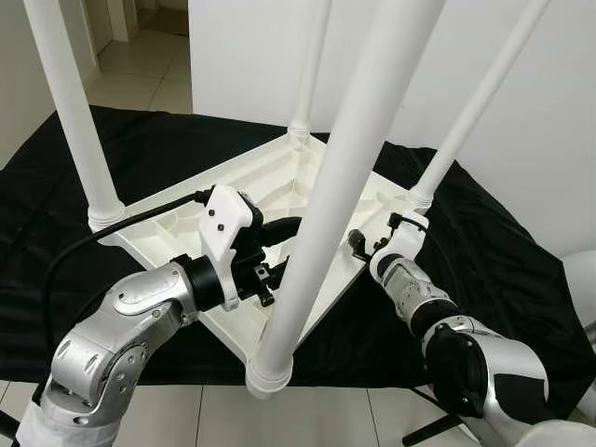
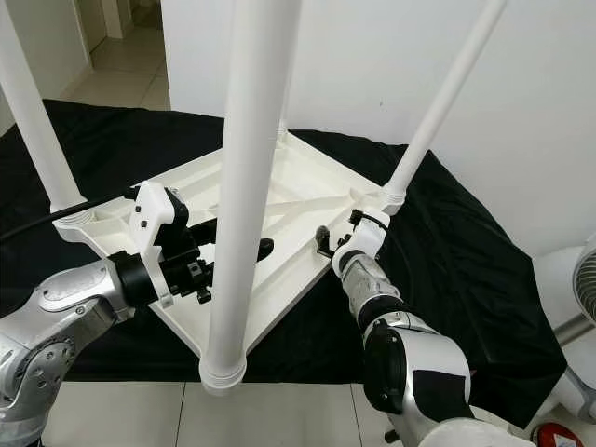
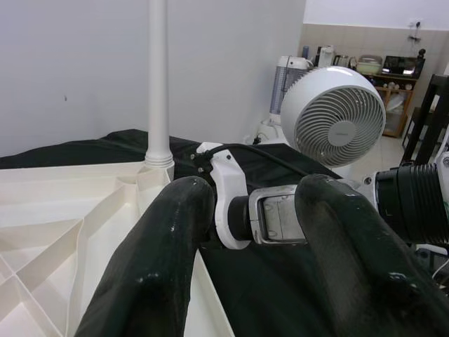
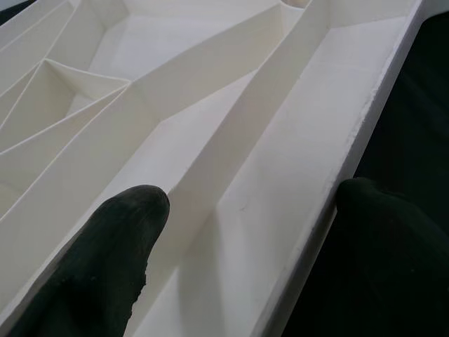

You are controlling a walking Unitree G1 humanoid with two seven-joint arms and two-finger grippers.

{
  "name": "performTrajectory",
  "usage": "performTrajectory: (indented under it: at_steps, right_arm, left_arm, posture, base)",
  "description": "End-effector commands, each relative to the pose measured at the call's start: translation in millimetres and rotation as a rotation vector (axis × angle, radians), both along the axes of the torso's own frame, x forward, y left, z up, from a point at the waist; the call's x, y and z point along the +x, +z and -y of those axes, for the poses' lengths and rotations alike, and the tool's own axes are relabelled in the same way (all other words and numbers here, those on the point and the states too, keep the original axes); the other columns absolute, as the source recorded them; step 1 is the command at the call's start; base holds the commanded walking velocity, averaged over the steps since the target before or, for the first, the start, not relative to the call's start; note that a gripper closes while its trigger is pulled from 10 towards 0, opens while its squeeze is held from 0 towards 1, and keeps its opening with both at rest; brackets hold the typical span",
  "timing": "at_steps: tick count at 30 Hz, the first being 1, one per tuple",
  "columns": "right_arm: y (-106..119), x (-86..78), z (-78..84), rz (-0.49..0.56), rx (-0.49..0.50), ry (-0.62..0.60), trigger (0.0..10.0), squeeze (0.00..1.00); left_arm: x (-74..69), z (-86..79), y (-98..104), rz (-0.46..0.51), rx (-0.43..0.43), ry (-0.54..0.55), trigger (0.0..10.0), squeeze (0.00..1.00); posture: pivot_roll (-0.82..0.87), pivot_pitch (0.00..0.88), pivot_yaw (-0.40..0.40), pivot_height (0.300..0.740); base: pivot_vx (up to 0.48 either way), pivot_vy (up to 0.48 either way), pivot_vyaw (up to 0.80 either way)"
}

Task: Building children table

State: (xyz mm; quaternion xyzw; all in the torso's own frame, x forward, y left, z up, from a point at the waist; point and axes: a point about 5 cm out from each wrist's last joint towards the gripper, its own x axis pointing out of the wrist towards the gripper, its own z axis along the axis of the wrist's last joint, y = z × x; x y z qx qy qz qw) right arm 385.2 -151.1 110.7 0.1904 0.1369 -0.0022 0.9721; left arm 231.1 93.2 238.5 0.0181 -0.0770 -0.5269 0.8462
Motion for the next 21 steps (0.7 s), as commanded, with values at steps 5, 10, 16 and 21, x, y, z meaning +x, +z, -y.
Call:
performTrajectory:
  at_steps: [5, 10, 16, 21]
  right_arm:
    - [5.0, 2.1, -22.6, 0.025, -0.067, 0.167, 10.0, 0.0]
    - [1.8, -1.1, -35.1, 0.036, -0.196, 0.323, 10.0, 0.0]
    - [-2.7, -4.3, -38.2, 0.038, -0.255, 0.395, 10.0, 0.0]
    - [-6.7, -7.6, -39.0, 0.046, -0.283, 0.453, 10.0, 0.0]
  left_arm:
    - [-8.9, 12.4, 5.7, 0.012, -0.006, -0.089, 10.0, 0.0]
    - [-11.0, 14.3, 6.4, 0.011, -0.006, -0.104, 10.0, 0.0]
    - [-10.6, 15.5, 6.7, 0.005, -0.007, -0.105, 10.0, 0.0]
    - [-11.0, 16.2, 6.9, 0.008, -0.009, -0.107, 10.0, 0.0]
  posture:
    - [0.07, 0.0, -0.121, 0.74]
    - [0.06, 0.0, -0.119, 0.74]
    - [0.06, 0.0, -0.117, 0.74]
    - [0.05, 0.0, -0.116, 0.74]
  base:
    - [0.0, 0.0, 0.0]
    - [0.0, 0.0, 0.0]
    - [0.0, 0.0, 0.0]
    - [0.0, 0.0, 0.0]
